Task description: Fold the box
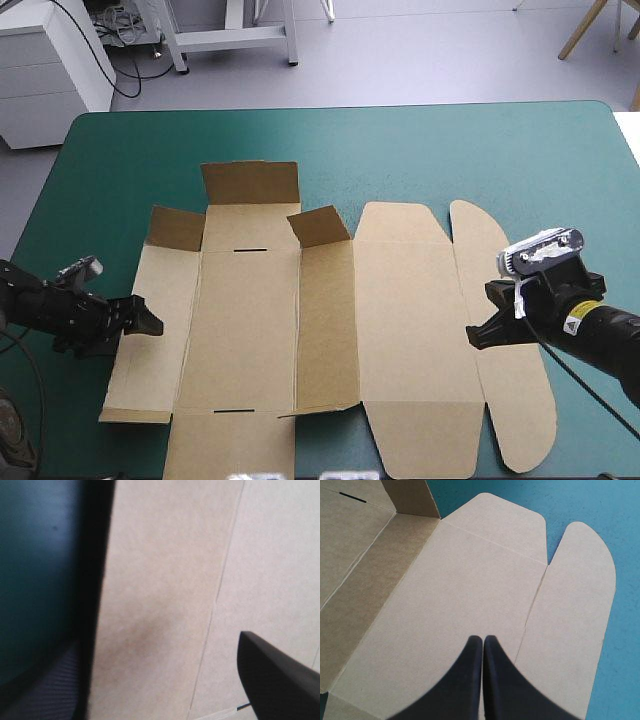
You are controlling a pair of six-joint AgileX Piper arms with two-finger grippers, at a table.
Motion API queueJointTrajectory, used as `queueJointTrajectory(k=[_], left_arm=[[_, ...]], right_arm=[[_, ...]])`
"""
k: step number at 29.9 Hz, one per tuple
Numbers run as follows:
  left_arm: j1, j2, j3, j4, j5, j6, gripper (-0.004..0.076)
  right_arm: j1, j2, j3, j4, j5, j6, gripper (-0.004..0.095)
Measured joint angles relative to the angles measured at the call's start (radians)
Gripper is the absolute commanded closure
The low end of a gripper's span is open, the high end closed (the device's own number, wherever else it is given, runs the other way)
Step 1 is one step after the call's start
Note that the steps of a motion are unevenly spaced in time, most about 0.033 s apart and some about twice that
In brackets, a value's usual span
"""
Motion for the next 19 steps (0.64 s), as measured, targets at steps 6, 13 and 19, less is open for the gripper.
queueJointTrajectory(k=[6,13,19], left_arm=[[-0.086,0.0,0.026,-0.011,-0.003,0.002,0.0189],[-0.121,-0.027,0.027,-0.097,-0.003,0.002,0.0213],[-0.124,-0.033,0.028,-0.101,-0.003,0.002,0.0249]], right_arm=[[0.0,0.0,0.0,0.0,0.0,0.0,0.0922],[0.0,0.0,0.0,0.0,-0.006,0.0,0.0922],[0.0,0.0,0.0,0.0,-0.008,0.0,0.0922]])
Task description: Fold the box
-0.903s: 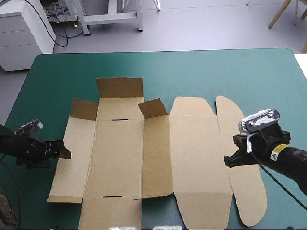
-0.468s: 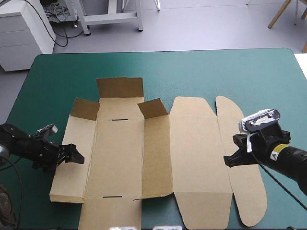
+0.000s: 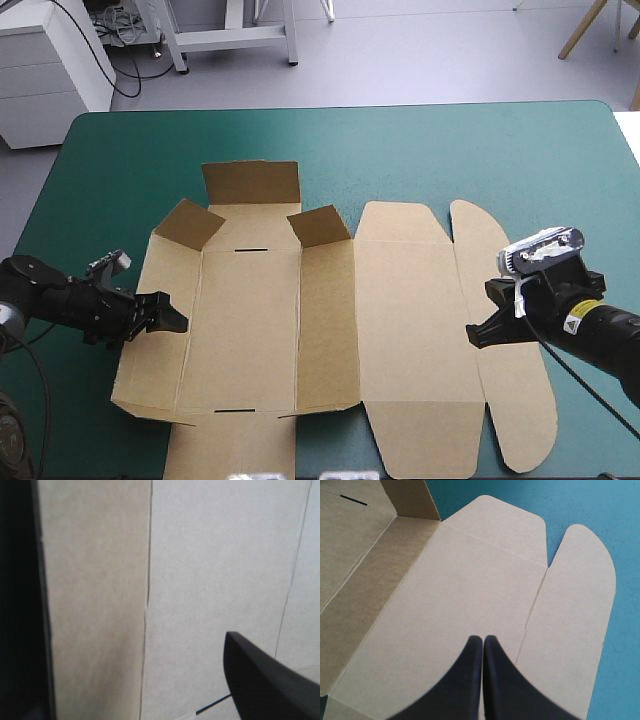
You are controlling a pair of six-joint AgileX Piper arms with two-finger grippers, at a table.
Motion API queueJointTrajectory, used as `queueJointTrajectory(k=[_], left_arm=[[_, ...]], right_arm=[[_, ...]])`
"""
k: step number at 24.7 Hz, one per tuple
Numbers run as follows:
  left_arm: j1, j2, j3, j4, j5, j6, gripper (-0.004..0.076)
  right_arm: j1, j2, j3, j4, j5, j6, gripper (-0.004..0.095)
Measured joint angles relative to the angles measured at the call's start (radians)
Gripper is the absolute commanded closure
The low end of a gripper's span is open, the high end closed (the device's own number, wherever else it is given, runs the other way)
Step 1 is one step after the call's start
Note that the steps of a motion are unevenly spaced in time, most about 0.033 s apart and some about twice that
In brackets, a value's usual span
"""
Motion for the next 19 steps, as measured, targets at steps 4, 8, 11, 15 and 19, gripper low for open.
queueJointTrajectory(k=[4,8,11,15,19], left_arm=[[-0.013,0.0,0.0,0.002,0.0,0.0,0.0281],[-0.021,0.0,0.0,0.003,0.0,0.0,0.0308],[-0.021,0.0,0.0,0.009,-0.001,0.0,0.0327],[-0.021,0.0,0.0,0.024,-0.002,-0.005,0.0393],[-0.021,0.0,0.0,0.047,-0.002,-0.005,0.0724]], right_arm=[[0.0,0.0,0.0,0.0,0.0,0.0,0.0922],[0.0,0.0,0.0,0.0,-0.001,0.0,0.0922],[0.0,0.0,0.0,0.0,-0.001,0.0,0.0922],[0.0,0.0,0.0,0.0,-0.001,0.0,0.0922],[0.0,0.0,0.0,0.0,-0.001,-0.002,0.0922]])
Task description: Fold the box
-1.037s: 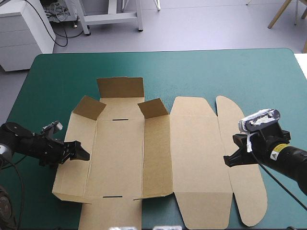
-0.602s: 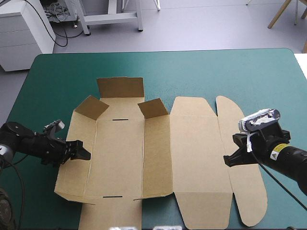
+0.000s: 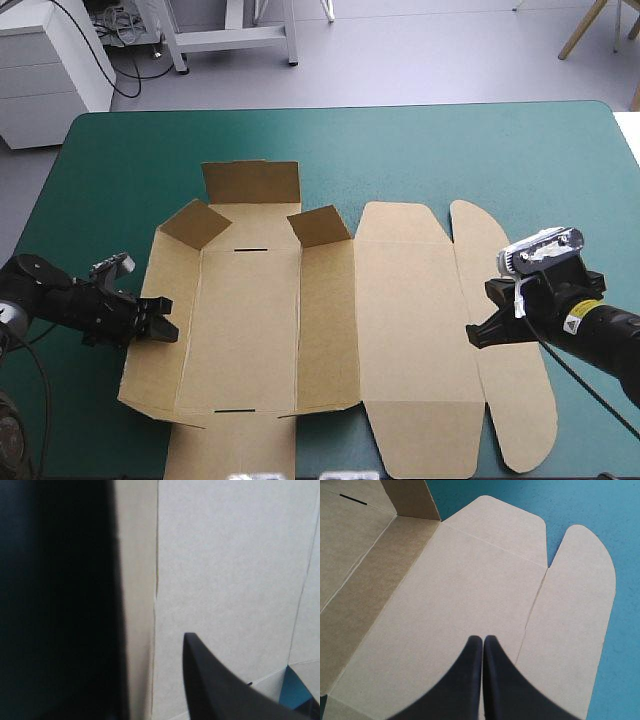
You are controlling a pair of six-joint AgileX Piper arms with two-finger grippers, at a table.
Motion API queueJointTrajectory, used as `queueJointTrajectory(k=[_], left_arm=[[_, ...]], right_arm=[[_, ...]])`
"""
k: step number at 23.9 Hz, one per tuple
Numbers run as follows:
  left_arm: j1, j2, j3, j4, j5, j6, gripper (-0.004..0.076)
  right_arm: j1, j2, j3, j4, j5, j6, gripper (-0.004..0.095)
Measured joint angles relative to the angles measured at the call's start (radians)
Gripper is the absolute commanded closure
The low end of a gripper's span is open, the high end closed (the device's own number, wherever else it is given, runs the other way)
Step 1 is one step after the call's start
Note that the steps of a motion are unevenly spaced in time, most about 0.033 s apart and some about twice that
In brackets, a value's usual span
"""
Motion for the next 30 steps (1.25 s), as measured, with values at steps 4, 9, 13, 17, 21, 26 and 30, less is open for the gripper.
queueJointTrajectory(k=[4,9,13,17,21,26,30], left_arm=[[0.0,0.0,0.0,0.032,-0.001,0.006,0.0734],[-0.002,0.0,-0.056,0.081,0.015,0.016,0.0734],[-0.03,0.005,-0.146,0.138,0.033,0.003,0.0734],[-0.109,0.044,-0.278,0.223,0.029,-0.036,0.0734],[-0.266,0.15,-0.473,0.412,0.031,-0.117,0.0734],[-0.454,0.306,-0.715,0.638,0.035,-0.13,0.0734],[-0.588,0.376,-0.856,0.821,0.031,-0.13,0.0734]], right_arm=[[0.0,0.0,0.0,0.0,0.0,-0.001,0.0922],[0.0,0.0,0.0,0.0,-0.001,-0.001,0.0922],[0.0,0.0,0.0,0.0,-0.014,-0.001,0.0922],[0.0,0.0,0.0,0.0,-0.023,-0.001,0.0922],[0.0,0.0,0.0,0.0,-0.022,-0.001,0.0922],[0.0,0.0,0.0,-0.001,-0.022,-0.002,0.0922],[0.0,0.0,0.0,-0.002,-0.022,-0.002,0.0922]])
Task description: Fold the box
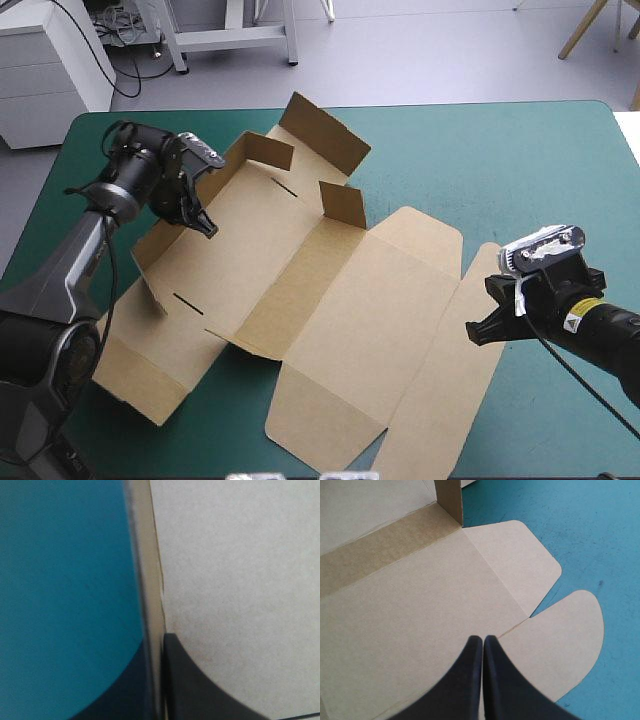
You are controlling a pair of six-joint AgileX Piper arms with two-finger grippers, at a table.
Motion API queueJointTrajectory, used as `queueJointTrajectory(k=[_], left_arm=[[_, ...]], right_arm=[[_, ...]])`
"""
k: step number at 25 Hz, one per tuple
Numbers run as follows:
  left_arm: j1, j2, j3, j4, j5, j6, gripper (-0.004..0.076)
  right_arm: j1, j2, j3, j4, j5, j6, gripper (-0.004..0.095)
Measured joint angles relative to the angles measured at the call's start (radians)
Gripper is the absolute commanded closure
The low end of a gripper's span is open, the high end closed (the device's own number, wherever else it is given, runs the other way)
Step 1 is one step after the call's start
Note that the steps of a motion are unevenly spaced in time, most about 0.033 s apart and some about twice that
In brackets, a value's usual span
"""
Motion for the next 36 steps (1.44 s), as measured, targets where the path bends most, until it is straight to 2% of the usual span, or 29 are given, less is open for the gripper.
queueJointTrajectory(k=[4,9,13,17,21,29,36], left_arm=[[-0.164,0.036,-0.049,0.261,-0.087,0.017,0.0734],[-0.312,0.051,-0.051,0.423,-0.213,0.026,0.0734],[-0.408,0.052,-0.051,0.46,-0.298,0.03,0.0734],[-0.454,0.052,-0.044,0.486,-0.307,0.029,0.0734],[-0.507,0.015,0.035,0.542,-0.346,0.004,0.0734],[-0.6,-0.121,0.297,0.826,-0.461,-0.194,0.0734],[-0.627,-0.196,0.471,1.116,-0.536,-0.454,0.0734]], right_arm=[[0.0,0.0,0.0,0.0,0.0,0.0,0.0922],[0.0,0.0,0.0,0.0,0.0,0.0,0.0922],[0.0,0.0,0.0,0.0,0.002,0.0,0.0922],[0.0,0.0,0.0,0.0,0.008,0.0,0.0922],[0.0,0.0,0.0,0.0,0.009,0.0,0.0922],[0.0,0.0,0.0,0.0,0.015,0.001,0.0922],[0.0,0.0,0.0,0.002,0.015,0.004,0.0922]])
